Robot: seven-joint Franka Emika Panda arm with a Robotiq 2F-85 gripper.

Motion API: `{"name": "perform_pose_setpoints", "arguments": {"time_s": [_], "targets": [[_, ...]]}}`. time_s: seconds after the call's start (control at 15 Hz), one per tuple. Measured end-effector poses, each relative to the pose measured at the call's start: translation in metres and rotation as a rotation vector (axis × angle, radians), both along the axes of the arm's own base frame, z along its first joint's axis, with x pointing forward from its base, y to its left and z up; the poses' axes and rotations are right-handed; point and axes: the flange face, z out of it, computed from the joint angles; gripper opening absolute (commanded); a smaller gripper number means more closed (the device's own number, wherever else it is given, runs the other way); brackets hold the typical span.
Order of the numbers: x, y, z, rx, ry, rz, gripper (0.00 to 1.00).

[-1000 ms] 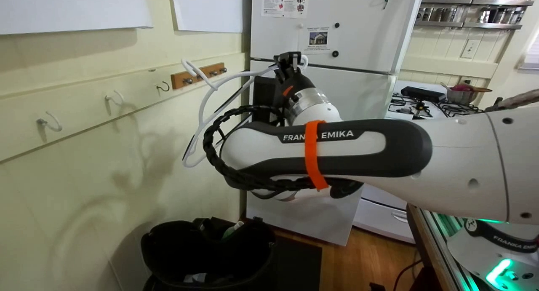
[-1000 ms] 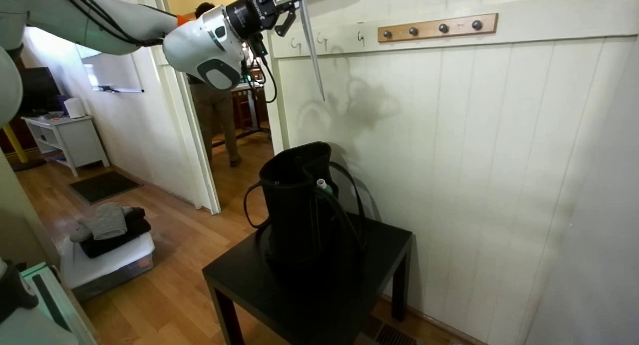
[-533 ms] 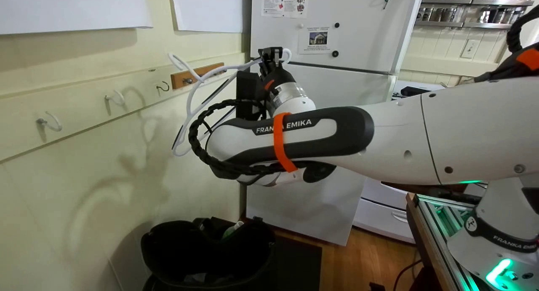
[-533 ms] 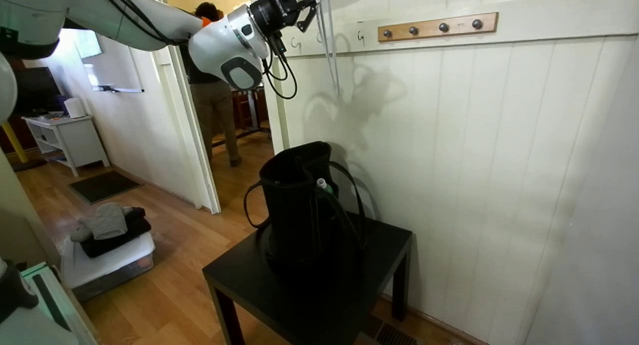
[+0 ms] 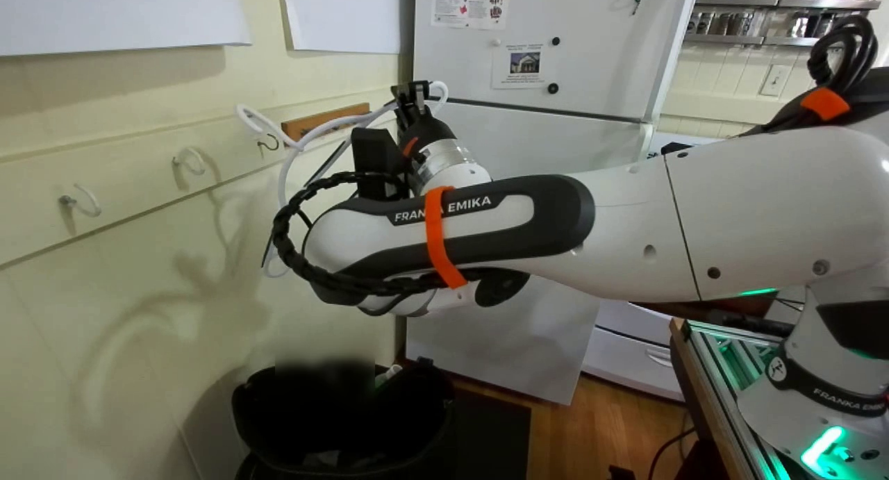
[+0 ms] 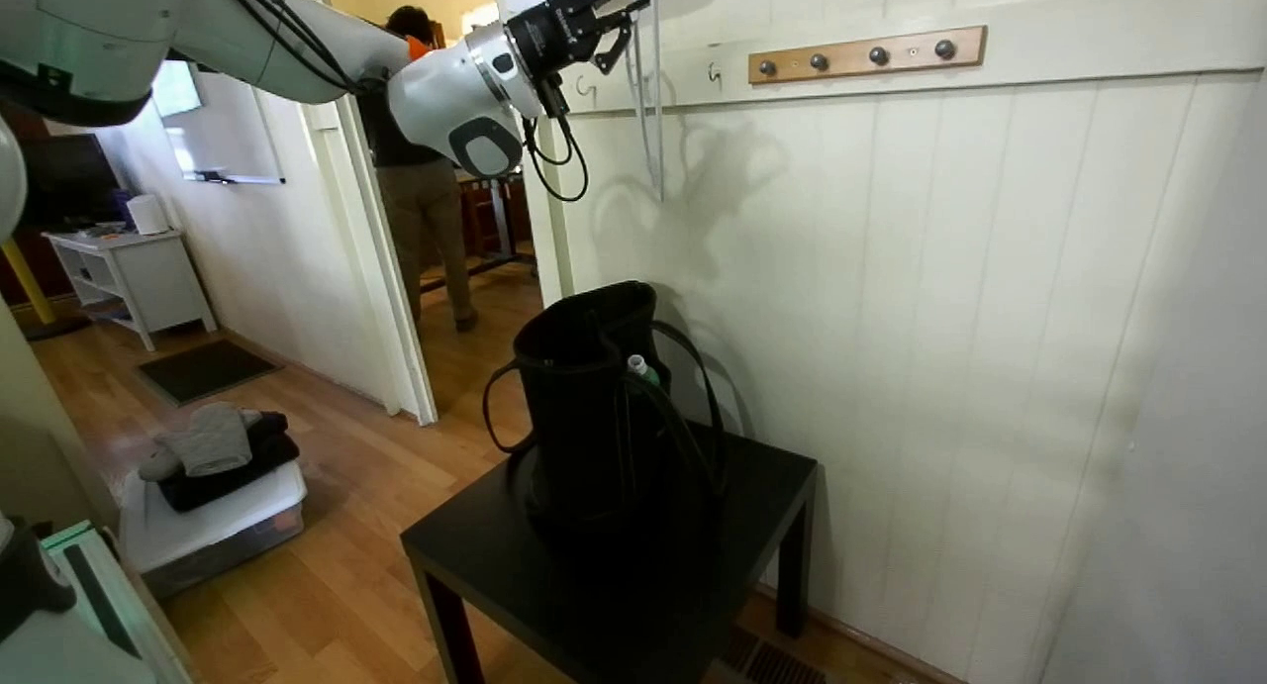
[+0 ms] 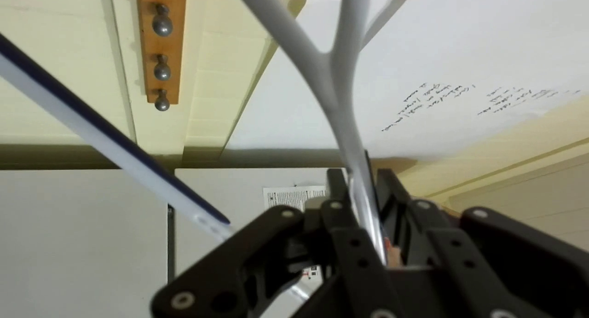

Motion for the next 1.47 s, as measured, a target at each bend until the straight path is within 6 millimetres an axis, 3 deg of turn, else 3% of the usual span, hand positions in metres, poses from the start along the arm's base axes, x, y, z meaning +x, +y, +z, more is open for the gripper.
{"name": "perform_pose_setpoints", "arguments": {"time_s": [0.47, 1.07, 1.47], "targets": [[0.022, 0.008, 0.015, -0.063, 0.068, -0.015, 0.06], [0.06, 0.007, 0.009, -0.134, 0.217, 0.007, 0.06], [0.067, 0.018, 0.019, -0.179, 0.221, 0.014, 0.06]]}}
